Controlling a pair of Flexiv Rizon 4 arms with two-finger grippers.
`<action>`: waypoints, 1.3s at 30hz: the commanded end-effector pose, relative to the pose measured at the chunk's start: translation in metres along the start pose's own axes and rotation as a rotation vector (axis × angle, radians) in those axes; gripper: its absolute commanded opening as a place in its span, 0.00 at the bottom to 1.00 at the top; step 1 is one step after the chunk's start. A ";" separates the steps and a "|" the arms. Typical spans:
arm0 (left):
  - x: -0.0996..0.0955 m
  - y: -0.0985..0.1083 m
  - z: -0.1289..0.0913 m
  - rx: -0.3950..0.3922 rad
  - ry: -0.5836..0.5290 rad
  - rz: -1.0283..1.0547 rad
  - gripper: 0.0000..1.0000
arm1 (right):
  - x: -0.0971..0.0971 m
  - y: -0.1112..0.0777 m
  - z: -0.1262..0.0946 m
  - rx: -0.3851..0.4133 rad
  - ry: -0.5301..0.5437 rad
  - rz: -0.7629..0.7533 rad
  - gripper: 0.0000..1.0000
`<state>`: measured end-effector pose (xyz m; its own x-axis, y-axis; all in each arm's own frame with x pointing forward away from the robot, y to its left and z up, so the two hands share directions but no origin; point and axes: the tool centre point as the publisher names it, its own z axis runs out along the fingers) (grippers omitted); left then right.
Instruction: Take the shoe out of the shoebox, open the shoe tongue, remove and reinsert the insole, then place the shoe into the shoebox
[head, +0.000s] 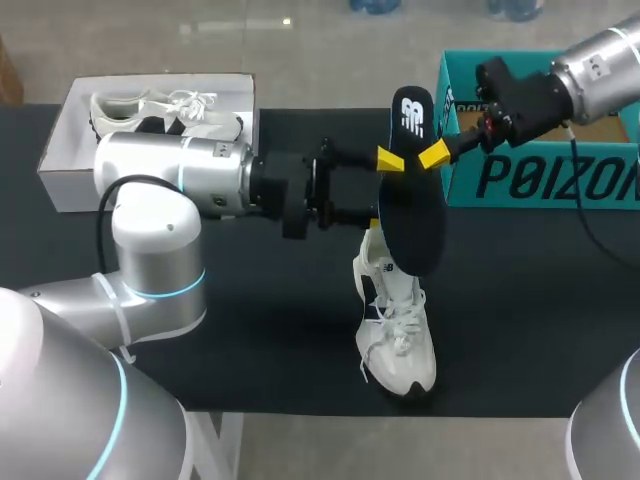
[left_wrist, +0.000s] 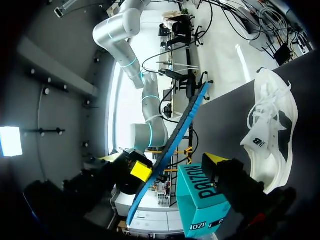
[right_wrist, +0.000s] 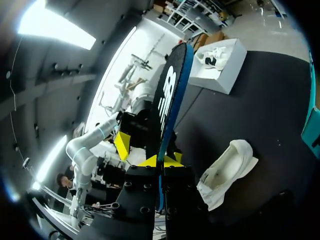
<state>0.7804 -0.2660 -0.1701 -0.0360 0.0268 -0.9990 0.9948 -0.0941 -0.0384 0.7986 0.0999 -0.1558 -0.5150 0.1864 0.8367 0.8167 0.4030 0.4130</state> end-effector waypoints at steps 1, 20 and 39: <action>0.000 0.003 0.005 0.000 0.000 0.004 0.67 | -0.003 0.005 0.002 0.046 0.007 -0.001 0.00; -0.002 0.000 0.003 -0.027 -0.023 0.012 0.00 | 0.001 0.004 0.002 0.041 0.009 -0.010 0.00; 0.001 0.000 0.000 -0.024 -0.013 0.023 0.00 | 0.004 -0.003 0.003 0.016 -0.033 0.023 1.00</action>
<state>0.7807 -0.2661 -0.1694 -0.0163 0.0138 -0.9998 0.9974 -0.0703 -0.0172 0.8021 0.1039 -0.1578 -0.5014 0.2049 0.8406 0.8182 0.4281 0.3837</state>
